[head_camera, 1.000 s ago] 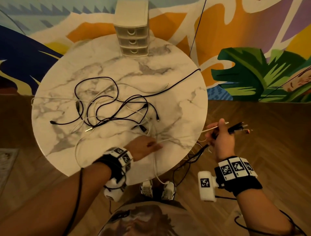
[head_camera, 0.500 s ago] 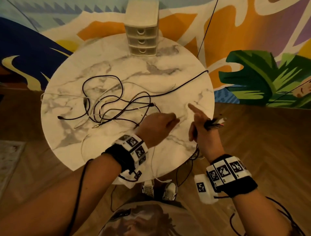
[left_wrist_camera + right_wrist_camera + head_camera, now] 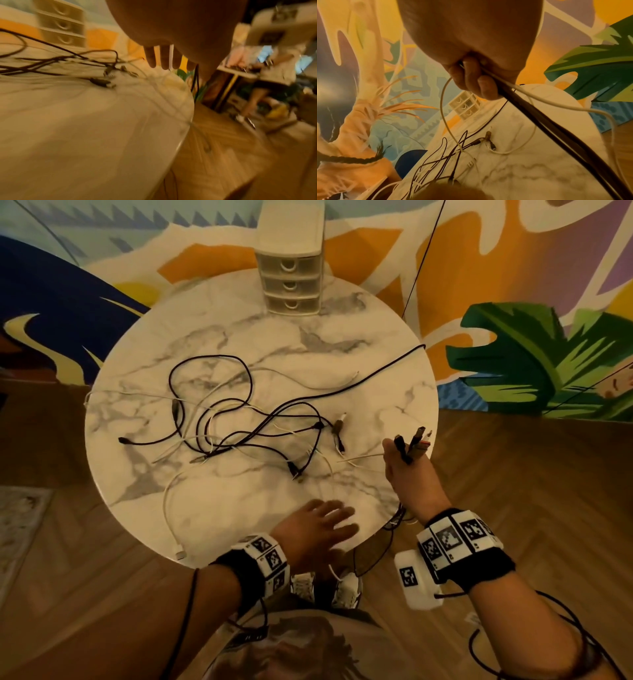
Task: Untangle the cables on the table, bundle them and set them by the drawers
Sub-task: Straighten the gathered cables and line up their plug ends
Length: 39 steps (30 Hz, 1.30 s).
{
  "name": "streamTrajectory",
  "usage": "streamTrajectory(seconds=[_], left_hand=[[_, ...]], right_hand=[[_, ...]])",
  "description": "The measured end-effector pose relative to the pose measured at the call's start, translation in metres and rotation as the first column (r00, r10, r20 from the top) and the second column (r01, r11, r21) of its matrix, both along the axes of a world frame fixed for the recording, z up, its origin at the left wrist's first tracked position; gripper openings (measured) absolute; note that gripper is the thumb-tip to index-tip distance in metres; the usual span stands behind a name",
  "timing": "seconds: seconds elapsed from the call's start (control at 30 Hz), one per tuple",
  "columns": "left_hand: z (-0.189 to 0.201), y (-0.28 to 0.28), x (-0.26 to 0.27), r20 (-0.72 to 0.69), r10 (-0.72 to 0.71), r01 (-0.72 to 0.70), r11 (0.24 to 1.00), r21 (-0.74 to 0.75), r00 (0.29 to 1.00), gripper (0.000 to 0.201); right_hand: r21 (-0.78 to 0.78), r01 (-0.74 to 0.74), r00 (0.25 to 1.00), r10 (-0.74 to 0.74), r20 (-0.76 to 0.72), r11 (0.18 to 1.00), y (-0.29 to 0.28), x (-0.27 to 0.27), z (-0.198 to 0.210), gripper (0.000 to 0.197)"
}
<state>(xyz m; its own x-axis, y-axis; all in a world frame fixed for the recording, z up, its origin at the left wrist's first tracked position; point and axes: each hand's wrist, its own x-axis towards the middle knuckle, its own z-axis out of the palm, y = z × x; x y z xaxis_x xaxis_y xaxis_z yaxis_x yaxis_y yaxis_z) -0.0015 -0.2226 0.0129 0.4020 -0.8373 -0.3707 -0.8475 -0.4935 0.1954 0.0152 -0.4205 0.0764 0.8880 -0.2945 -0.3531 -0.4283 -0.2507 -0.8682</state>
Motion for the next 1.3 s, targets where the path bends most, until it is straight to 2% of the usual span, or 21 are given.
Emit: streamTrajectory(seconds=[0.03,0.13,0.2,0.3,0.37,0.4,0.43,0.47,0.5,0.53,0.57,0.6,0.63,0.67,0.7,0.8,0.87,0.93,1.07,1.2,1.3], left_hand=[[-0.007,0.005,0.005,-0.024,-0.006,0.007,0.999,0.053,1.000,0.048],[-0.023,0.026,0.042,0.072,0.035,-0.039,0.997,0.064,0.997,0.042],[-0.019,0.039,0.081,0.155,0.166,-0.181,0.980,0.088,0.974,0.046],[0.004,0.045,0.123,0.276,0.380,-0.428,0.893,0.139,0.883,0.045],[0.019,0.037,0.124,0.376,0.375,-0.455,0.878,0.148,0.847,0.039],[0.025,0.030,0.117,0.398,0.386,-0.453,0.887,0.089,0.832,0.035],[0.029,0.021,0.107,0.363,0.435,-0.464,0.886,-0.006,0.824,0.031],[0.032,0.009,0.094,0.204,0.543,-0.521,0.839,-0.157,0.814,0.029],[0.036,-0.004,0.084,-0.136,0.655,-0.663,0.694,-0.281,0.743,0.032],[0.039,-0.016,0.077,-0.551,0.635,-0.837,0.468,-0.283,0.542,0.035],[0.044,-0.028,0.074,-0.830,0.492,-0.957,0.240,-0.161,0.262,0.035],[0.050,-0.036,0.076,-0.943,0.330,-0.997,0.074,-0.014,0.038,0.032],[0.056,-0.042,0.081,-0.973,0.210,-0.995,-0.023,0.097,-0.099,0.027],[0.060,-0.046,0.089,-0.976,0.134,-0.983,-0.083,0.163,-0.173,0.021],[0.067,-0.048,0.099,-0.974,0.083,-0.972,-0.126,0.198,-0.209,0.018],[0.076,-0.038,0.128,-0.972,-0.009,-0.940,-0.253,0.230,-0.235,0.020],[0.080,-0.026,0.142,-0.974,-0.027,-0.912,-0.345,0.220,-0.225,0.022],[0.082,-0.019,0.148,-0.981,0.005,-0.903,-0.392,0.178,-0.196,0.022],[0.076,-0.016,0.136,-0.961,0.250,-0.949,-0.313,0.033,-0.116,0.014],[0.068,-0.016,0.123,-0.944,0.299,-0.936,-0.351,0.029,-0.141,0.020],[0.072,-0.025,0.116,-0.934,0.320,-0.959,-0.274,0.071,-0.161,0.033]], right_hand=[[0.012,0.010,1.000,-0.010,-0.004,1.000,0.000,0.000,0.002,0.039],[0.063,0.060,0.997,-0.063,0.046,0.996,-0.007,0.001,0.008,0.042],[0.034,0.063,0.992,-0.066,0.104,0.997,-0.013,0.001,0.011,0.043],[0.047,0.090,0.985,-0.096,0.140,0.995,-0.018,0.001,0.012,0.044],[0.035,0.056,0.989,-0.061,0.134,0.998,-0.018,0.001,0.008,0.045],[0.029,0.031,0.991,-0.034,0.129,0.999,-0.016,0.001,0.007,0.046],[0.033,0.005,0.992,-0.009,0.123,0.999,-0.014,0.001,0.005,0.047],[0.041,-0.022,0.993,0.017,0.115,0.999,-0.010,0.000,0.004,0.047],[0.046,-0.049,0.993,0.043,0.108,0.998,-0.007,-0.001,0.004,0.048],[0.053,-0.073,0.993,0.068,0.101,0.996,-0.002,-0.002,0.005,0.047],[0.061,-0.099,0.991,0.092,0.097,0.993,0.002,-0.004,0.006,0.046],[0.074,-0.129,0.988,0.122,0.099,0.989,0.006,-0.007,0.006,0.045],[0.093,-0.162,0.983,0.152,0.104,0.982,0.009,-0.011,0.005,0.043],[0.119,-0.192,0.978,0.180,0.107,0.974,0.011,-0.014,0.002,0.041],[0.146,-0.215,0.974,0.200,0.108,0.966,0.011,-0.019,-0.002,0.039],[0.142,-0.238,0.971,0.233,0.050,0.961,0.005,-0.028,-0.019,0.037],[0.083,-0.233,0.972,0.235,-0.011,0.969,-0.002,-0.031,-0.031,0.037],[0.015,-0.221,0.973,0.222,-0.065,0.975,-0.008,-0.031,-0.040,0.037],[-0.083,-0.158,0.980,0.146,-0.134,0.984,-0.014,-0.027,-0.043,0.029],[-0.098,-0.063,0.998,0.065,0.011,0.993,-0.004,-0.014,-0.023,0.030],[-0.016,-0.161,0.984,0.162,0.078,0.987,0.024,0.003,-0.012,0.024]])
